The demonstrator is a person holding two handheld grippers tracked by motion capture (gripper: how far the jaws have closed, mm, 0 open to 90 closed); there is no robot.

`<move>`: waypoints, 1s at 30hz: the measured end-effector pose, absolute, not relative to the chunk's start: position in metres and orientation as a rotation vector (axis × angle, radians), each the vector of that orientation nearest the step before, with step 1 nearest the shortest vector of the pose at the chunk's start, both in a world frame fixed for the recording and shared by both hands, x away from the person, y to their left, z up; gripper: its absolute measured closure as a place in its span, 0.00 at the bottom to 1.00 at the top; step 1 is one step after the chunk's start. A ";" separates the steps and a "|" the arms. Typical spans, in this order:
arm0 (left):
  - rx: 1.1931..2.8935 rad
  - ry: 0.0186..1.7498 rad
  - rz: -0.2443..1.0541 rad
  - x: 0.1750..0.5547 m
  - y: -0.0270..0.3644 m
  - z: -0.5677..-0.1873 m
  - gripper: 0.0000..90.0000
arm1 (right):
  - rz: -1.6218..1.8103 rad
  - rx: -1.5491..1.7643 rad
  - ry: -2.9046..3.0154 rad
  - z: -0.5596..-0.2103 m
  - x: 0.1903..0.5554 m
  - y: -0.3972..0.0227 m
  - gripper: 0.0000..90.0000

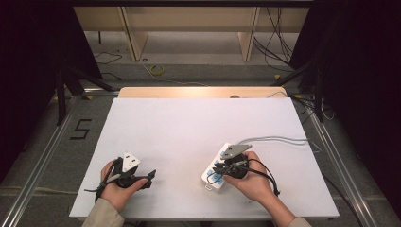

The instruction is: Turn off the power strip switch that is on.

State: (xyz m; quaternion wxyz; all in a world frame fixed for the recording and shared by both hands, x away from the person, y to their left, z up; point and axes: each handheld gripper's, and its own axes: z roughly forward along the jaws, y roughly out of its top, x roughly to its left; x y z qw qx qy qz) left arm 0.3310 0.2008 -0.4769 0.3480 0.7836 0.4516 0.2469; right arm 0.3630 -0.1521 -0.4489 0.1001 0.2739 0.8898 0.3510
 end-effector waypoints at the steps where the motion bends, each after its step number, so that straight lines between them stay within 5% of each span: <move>1: 2.031 1.171 0.639 0.331 0.201 -0.477 0.17 | 1.040 0.815 2.626 -0.448 0.363 -0.154 0.88; 30: 2.033 1.174 0.634 0.330 0.200 -0.478 0.17 | 1.079 0.988 2.485 -0.444 0.355 -0.220 0.73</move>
